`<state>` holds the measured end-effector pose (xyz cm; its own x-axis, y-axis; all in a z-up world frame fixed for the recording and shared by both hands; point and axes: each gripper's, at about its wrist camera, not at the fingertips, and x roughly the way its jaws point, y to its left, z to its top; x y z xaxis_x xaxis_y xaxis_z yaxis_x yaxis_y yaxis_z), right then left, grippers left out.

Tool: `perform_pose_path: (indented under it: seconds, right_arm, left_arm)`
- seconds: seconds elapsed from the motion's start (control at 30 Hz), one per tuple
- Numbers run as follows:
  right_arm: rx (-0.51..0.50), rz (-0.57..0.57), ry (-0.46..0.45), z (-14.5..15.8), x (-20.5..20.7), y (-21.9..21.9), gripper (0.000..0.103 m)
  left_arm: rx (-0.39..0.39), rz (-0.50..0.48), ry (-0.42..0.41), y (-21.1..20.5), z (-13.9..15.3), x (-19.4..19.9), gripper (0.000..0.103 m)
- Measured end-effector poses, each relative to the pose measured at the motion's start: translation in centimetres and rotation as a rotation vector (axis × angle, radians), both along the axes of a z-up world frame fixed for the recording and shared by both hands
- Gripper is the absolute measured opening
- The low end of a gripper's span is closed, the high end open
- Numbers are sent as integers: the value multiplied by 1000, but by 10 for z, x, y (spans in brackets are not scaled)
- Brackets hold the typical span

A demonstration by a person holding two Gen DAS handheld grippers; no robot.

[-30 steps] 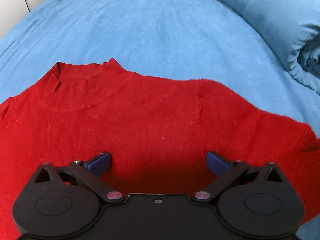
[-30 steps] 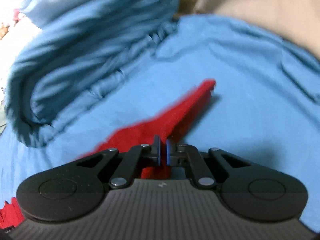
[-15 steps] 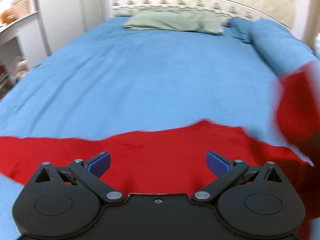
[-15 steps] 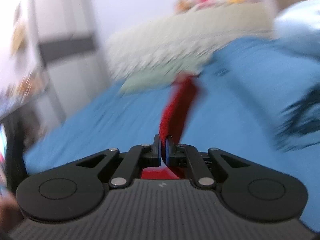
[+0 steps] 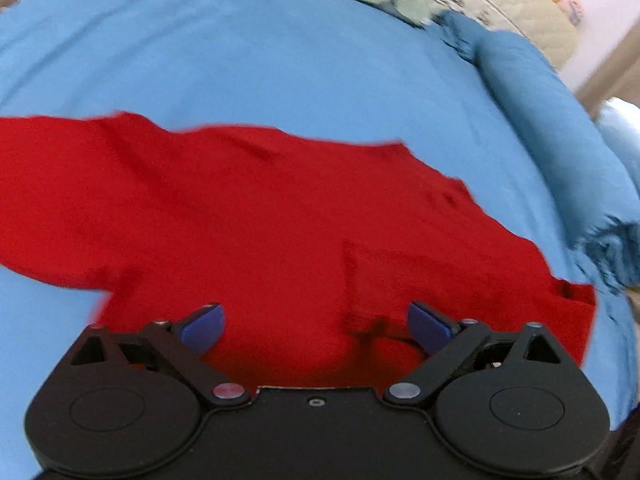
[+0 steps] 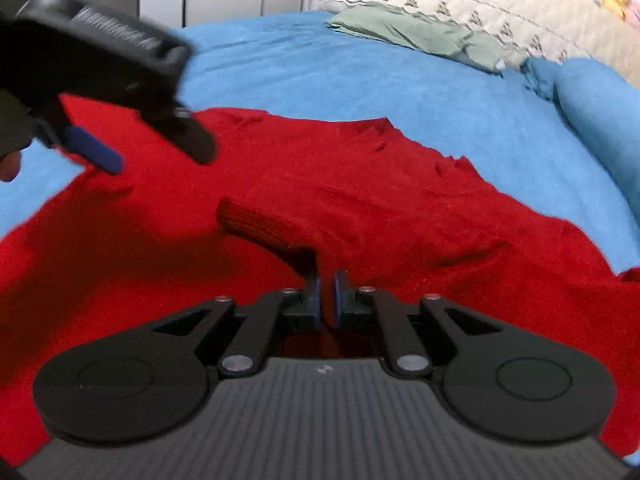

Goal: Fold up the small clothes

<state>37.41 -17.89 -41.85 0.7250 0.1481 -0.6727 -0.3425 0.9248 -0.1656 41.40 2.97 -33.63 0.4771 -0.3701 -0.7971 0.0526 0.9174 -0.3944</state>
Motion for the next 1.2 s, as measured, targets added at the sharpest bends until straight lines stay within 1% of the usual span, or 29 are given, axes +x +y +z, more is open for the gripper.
perform_pose_path:
  seconds: [0.03,0.07,0.1,0.13,0.2,0.27,0.33,0.4,0.43,0.47,0.5,0.53,0.57,0.6,0.67,0.77,0.83,0.87,0.9,0.97,1.0,1.1,1.17,1.2]
  right_arm:
    - [-11,4,-6,2,3,2,66]
    - [-11,8,-21,6,0,1,81]
    - [-7,7,-35,9,-4,-3,86]
    - [0,2,-42,13,-9,-7,89]
    - [5,-13,-25,18,-19,-16,90]
    - [-2,-34,-13,19,-28,-26,90]
    - [-6,-55,-1,19,-37,-35,90]
    - [-7,-81,13,17,-41,-45,90]
    - [-5,-95,22,16,-42,-50,90]
    - [-1,-112,30,15,-45,-55,90]
    - [6,-126,36,15,-48,-58,90]
    - [13,-138,44,15,-49,-62,90]
    - [20,-150,50,15,-49,-67,90]
    - [27,-161,55,16,-50,-72,90]
    - [40,-176,66,19,-53,-77,90]
    - [54,-192,74,26,-53,-81,90]
    - [61,-199,77,28,-54,-84,90]
    - [66,-205,80,29,-56,-84,91]
    - [70,-208,84,28,-55,-85,92]
    - [76,-226,92,24,-52,-86,92]
    - [80,-241,100,21,-51,-87,92]
    - [97,-275,119,13,-49,-94,92]
    - [94,-289,119,13,-47,-97,92]
    - [91,-297,119,13,-46,-99,93]
  left_arm:
    - [-13,-17,6,-7,0,-1,96]
    - [-24,-31,13,-13,-1,1,95]
    - [-35,-43,19,-19,-2,3,94]
    - [-47,-55,26,-25,-3,4,91]
    - [-76,-73,44,-35,-7,7,87]
    - [-100,-67,61,-40,-15,10,79]
    - [-123,-24,80,-45,-21,14,77]
    - [-144,39,86,-47,-26,21,76]
    - [-148,74,88,-46,-28,22,69]
    - [-134,103,91,-47,-29,24,46]
    - [-109,119,93,-51,-29,28,28]
    - [-90,112,97,-53,-29,32,8]
    - [-91,108,93,-53,-27,35,8]
    - [-101,112,69,-53,-22,36,8]
    - [-94,98,-13,-52,-1,35,8]
    - [-69,99,-160,-39,42,34,8]
    - [-27,138,-250,-21,65,29,8]
    - [7,157,-286,-10,70,25,8]
    - [58,175,-311,2,71,20,8]
    - [134,192,-311,21,57,15,8]
    - [150,189,-285,30,44,15,8]
    - [170,194,-194,48,2,17,10]
    - [153,211,-167,57,-8,18,14]
    - [155,218,-162,59,-10,17,15]
